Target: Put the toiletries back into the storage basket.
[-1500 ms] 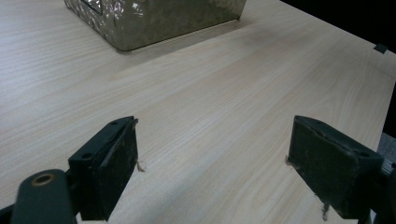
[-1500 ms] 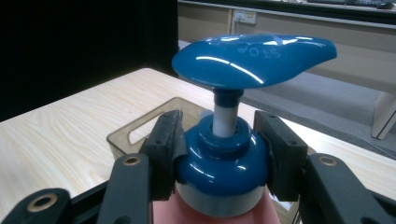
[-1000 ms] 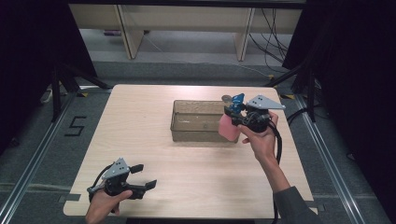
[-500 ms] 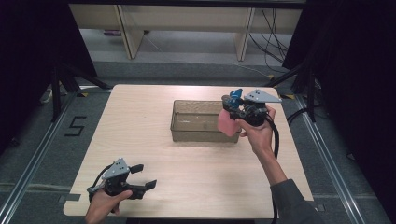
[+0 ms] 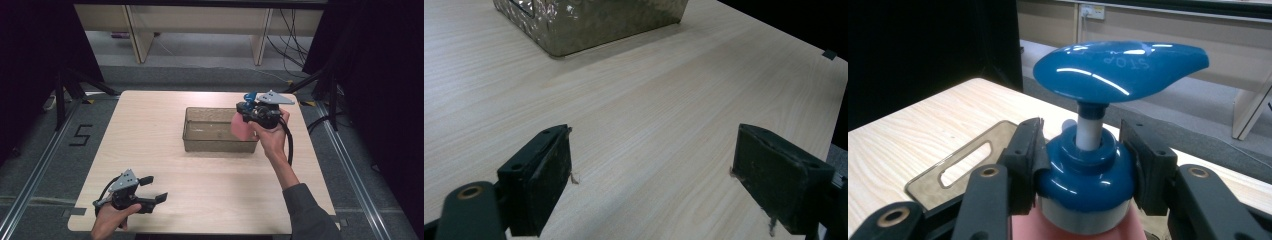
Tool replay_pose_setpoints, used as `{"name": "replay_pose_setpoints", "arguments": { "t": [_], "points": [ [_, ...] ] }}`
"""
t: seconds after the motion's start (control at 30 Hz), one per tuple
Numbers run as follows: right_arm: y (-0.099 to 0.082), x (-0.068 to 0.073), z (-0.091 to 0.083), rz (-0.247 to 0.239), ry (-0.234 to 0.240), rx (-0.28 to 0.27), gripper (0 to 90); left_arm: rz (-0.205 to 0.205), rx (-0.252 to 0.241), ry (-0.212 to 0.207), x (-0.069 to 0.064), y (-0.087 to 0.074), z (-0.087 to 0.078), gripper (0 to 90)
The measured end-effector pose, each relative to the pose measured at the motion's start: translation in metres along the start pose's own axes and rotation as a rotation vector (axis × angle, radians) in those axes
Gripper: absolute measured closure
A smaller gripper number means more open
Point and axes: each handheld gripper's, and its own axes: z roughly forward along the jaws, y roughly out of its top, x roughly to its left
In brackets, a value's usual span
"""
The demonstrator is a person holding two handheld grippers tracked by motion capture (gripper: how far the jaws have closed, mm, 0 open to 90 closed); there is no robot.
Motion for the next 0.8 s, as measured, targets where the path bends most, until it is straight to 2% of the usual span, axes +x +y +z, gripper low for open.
{"name": "replay_pose_setpoints", "arguments": {
  "t": [0.03, 0.33, 0.43, 0.57, 0.63, 0.73, 0.77, 0.8],
  "points": [
    [0.000, -0.002, 0.001, -0.014, -0.004, -0.003, 53.6, -0.005, -0.003, 0.003, 0.000, 0.000, 0.000, 15.4],
    [-0.002, -0.006, 0.009, 0.006, -0.020, 0.008, 53.6, 0.001, 0.001, -0.002, 0.000, 0.000, 0.000, 15.4],
    [-0.003, -0.009, 0.012, -0.011, -0.028, 0.011, 53.6, 0.000, 0.001, 0.001, 0.000, 0.000, 0.000, 15.4],
    [-0.006, -0.009, 0.015, 0.019, -0.023, 0.021, 53.6, -0.005, -0.005, 0.000, 0.000, 0.000, 0.000, 15.4],
    [-0.007, -0.009, 0.016, 0.007, -0.037, 0.025, 53.6, -0.001, -0.001, 0.001, 0.000, 0.000, 0.000, 15.4],
    [-0.008, -0.011, 0.019, -0.001, -0.031, 0.027, 53.6, -0.002, 0.001, 0.004, 0.000, 0.000, -0.001, 15.3],
    [-0.009, -0.011, 0.020, 0.011, -0.035, 0.029, 53.6, -0.002, 0.001, 0.004, 0.000, 0.000, -0.001, 15.3],
    [-0.010, -0.013, 0.020, -0.020, -0.049, 0.021, 53.6, -0.003, 0.000, 0.005, 0.000, 0.000, -0.001, 15.3]
  ]
}}
